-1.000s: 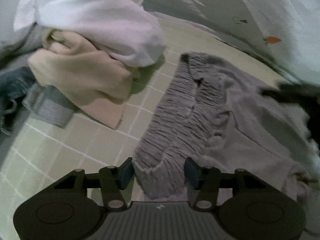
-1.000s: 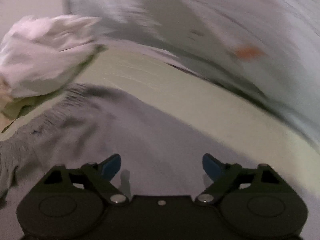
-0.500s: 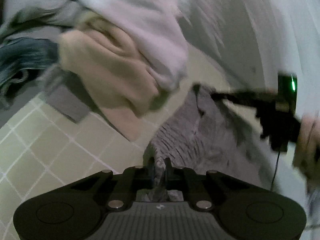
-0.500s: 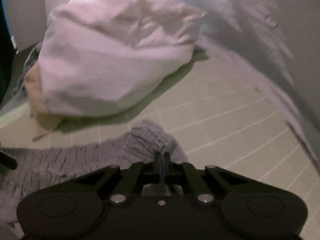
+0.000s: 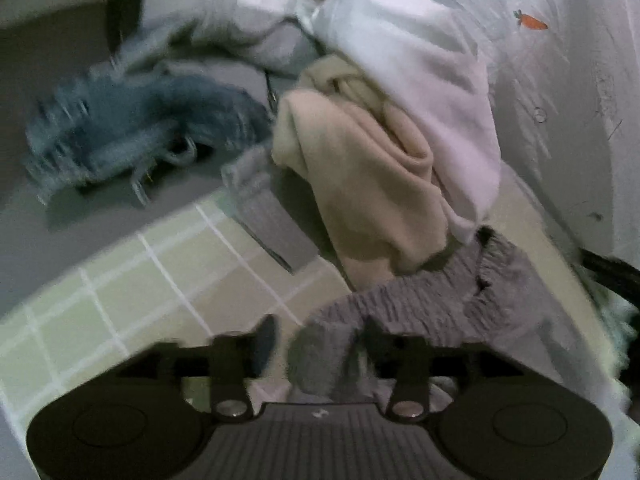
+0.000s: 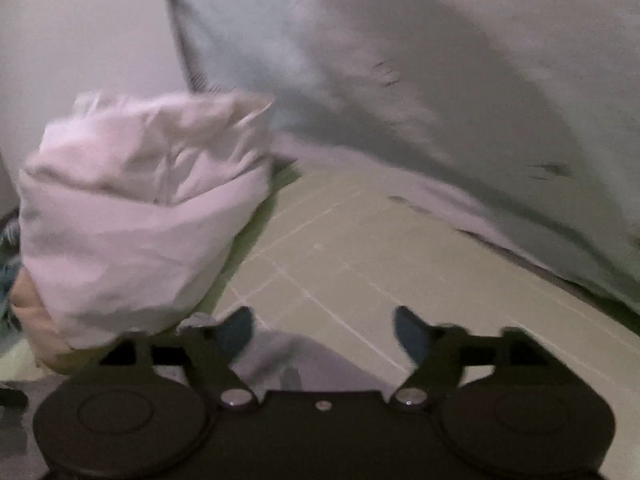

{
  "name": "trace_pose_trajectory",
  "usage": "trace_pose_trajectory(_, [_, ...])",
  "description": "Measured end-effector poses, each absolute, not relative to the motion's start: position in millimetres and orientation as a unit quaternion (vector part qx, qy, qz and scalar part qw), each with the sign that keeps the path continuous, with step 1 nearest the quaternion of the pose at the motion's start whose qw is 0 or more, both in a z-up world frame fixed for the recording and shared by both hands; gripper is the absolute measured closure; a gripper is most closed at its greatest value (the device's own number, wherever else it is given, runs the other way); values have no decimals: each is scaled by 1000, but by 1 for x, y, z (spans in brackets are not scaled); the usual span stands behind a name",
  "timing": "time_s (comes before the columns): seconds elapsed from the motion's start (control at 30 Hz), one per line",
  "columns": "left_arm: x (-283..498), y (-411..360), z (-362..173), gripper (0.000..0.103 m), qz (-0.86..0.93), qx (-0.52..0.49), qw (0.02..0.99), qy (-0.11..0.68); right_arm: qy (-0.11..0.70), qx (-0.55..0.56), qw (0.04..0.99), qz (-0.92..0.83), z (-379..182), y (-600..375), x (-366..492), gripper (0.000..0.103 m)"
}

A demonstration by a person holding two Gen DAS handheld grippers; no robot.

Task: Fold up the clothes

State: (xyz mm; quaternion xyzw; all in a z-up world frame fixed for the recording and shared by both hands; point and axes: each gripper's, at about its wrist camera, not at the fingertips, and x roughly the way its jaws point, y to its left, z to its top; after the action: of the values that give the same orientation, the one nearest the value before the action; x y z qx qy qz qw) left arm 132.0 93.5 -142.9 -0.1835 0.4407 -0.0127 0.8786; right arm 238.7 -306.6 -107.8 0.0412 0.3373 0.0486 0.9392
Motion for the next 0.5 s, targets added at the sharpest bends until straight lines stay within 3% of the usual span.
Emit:
trace_pose_trajectory(0.07, [126,93,-134,31,-14,-178,885,430,327,59,943,-3,-98,-325,196,5])
trace_pose_trajectory(0.23, [113,69,-113,29,-37,-159,894,418,343,123,921,-140,-100,-376,53,4])
trace_pose_trajectory(0.5, [49,-39,-116,22,-111,-73,878,460,381,216,837,-327,-129,-445,-156,5])
